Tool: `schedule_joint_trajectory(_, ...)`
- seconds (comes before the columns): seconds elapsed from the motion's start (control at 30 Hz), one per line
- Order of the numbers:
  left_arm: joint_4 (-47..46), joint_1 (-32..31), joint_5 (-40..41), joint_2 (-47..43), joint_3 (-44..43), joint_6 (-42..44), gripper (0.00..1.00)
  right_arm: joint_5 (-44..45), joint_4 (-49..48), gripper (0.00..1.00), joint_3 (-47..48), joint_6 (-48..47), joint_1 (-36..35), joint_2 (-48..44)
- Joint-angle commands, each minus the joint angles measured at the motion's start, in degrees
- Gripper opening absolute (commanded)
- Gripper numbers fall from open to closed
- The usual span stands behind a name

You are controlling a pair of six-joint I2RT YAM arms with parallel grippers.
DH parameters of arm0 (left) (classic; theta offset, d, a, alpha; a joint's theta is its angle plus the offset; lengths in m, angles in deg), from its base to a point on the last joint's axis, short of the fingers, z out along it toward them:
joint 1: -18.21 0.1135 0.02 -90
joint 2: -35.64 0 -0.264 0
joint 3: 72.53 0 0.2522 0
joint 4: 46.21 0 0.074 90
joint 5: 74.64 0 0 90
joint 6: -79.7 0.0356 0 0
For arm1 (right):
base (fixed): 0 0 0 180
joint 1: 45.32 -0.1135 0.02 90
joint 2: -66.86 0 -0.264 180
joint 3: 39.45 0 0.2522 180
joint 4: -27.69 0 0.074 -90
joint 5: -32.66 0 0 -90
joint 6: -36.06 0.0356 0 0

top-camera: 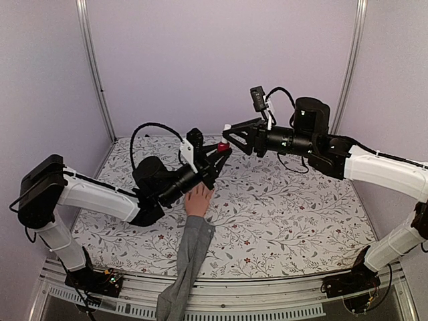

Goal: Paint the nails
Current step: Unscrew the nail polish bottle.

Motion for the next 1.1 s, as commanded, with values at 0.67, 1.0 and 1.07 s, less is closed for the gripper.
schedule_joint_trajectory(0.67, 8.3, -2.8, 11.4, 2.4, -6.1, 6.9, 0.05, 0.9, -0.2, 0.0, 2.6, 1.3, -0.2, 3.0)
schedule_joint_trajectory(1.0, 13.3, -2.2, 10.5, 2.1, -7.7, 4.7, 0.23, 5.2, 3.6, 0.0, 3.4, -2.3, -0.2, 2.1)
schedule_joint_trajectory(1.07, 14.6, -1.9, 10.5, 2.2, -8.1, 4.1, 0.24, 5.7, 4.1, 0.0, 3.7, -2.9, -0.3, 2.0)
